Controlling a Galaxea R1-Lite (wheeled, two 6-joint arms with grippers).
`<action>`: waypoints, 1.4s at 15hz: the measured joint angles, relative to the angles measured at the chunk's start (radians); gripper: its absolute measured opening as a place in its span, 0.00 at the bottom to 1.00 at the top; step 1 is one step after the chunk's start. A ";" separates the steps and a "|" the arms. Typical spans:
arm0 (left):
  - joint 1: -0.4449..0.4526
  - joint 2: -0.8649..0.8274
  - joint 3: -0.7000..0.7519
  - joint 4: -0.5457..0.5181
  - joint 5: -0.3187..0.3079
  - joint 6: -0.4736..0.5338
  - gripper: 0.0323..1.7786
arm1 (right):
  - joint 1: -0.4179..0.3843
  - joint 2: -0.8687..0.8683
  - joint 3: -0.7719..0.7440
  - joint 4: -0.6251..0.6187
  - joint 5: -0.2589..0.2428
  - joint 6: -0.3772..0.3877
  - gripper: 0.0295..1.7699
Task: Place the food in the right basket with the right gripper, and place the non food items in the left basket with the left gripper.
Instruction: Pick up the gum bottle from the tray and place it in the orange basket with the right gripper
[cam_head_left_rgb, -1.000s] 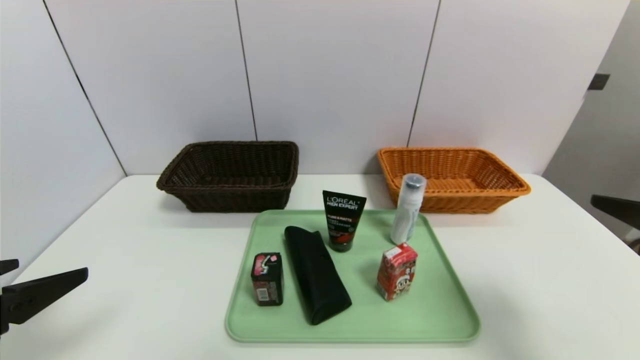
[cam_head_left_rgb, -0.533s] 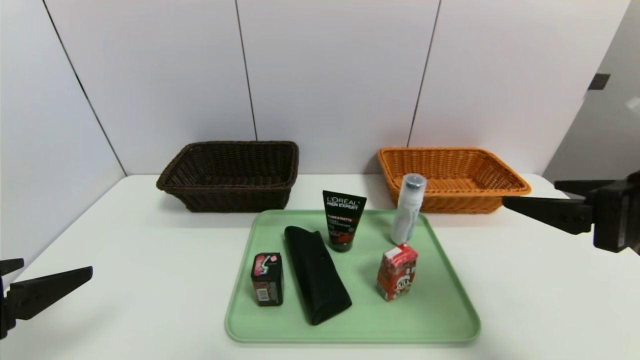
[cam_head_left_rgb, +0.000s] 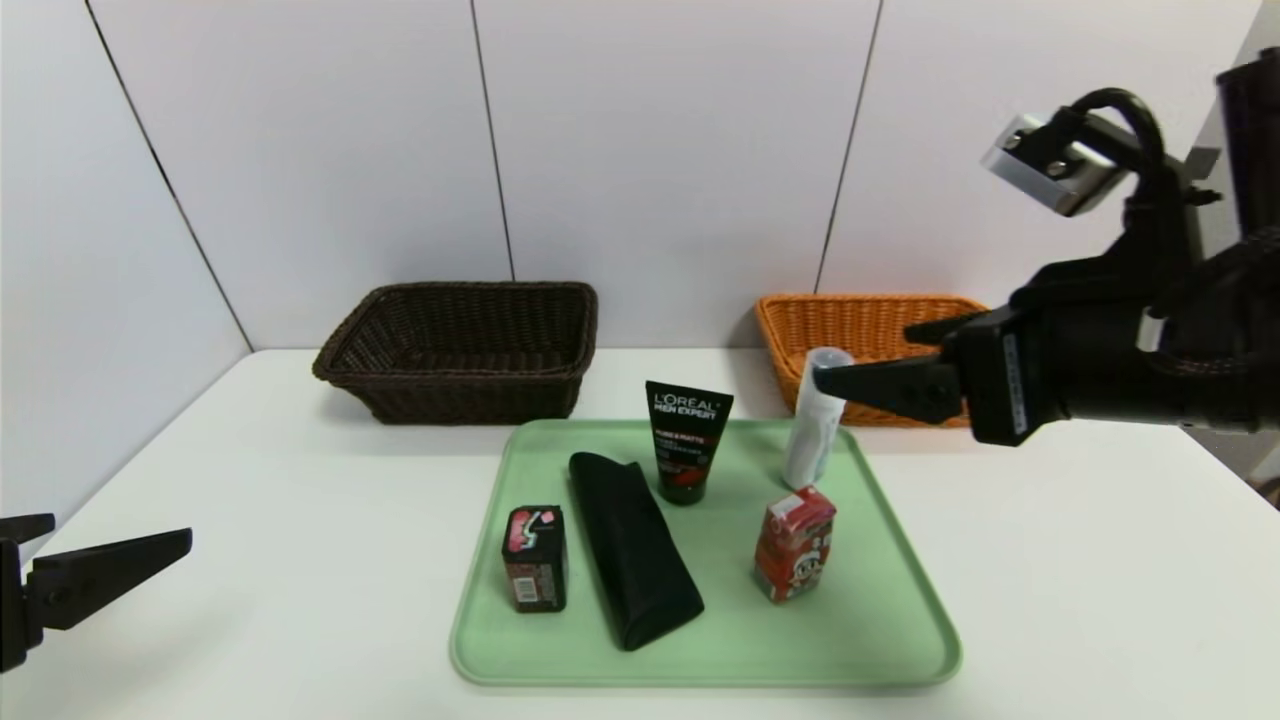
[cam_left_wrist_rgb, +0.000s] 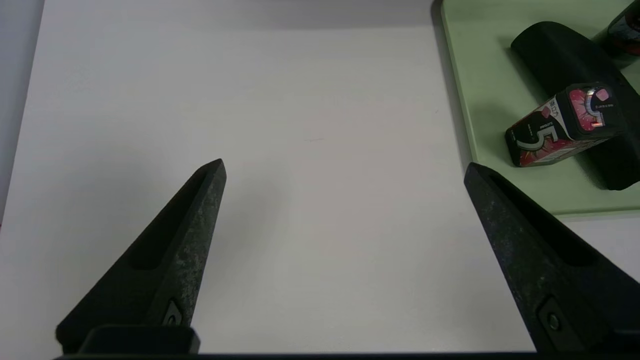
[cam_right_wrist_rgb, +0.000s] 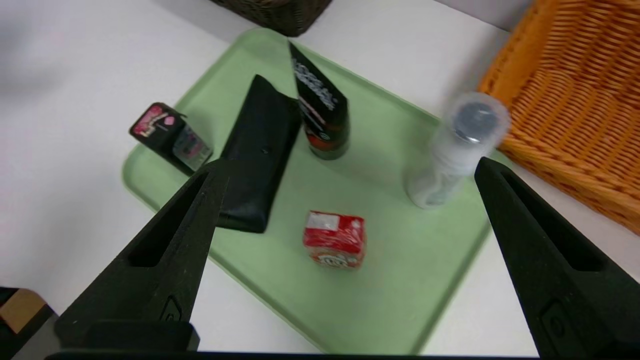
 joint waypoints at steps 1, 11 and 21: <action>0.000 0.000 0.002 0.001 0.000 0.000 0.95 | 0.027 0.033 -0.028 0.001 0.001 -0.001 0.96; 0.000 0.013 0.004 0.000 0.001 -0.002 0.95 | 0.167 0.310 -0.389 0.246 0.074 -0.102 0.96; 0.000 0.016 0.037 0.000 0.023 -0.003 0.95 | 0.247 0.555 -0.690 0.461 0.080 -0.277 0.96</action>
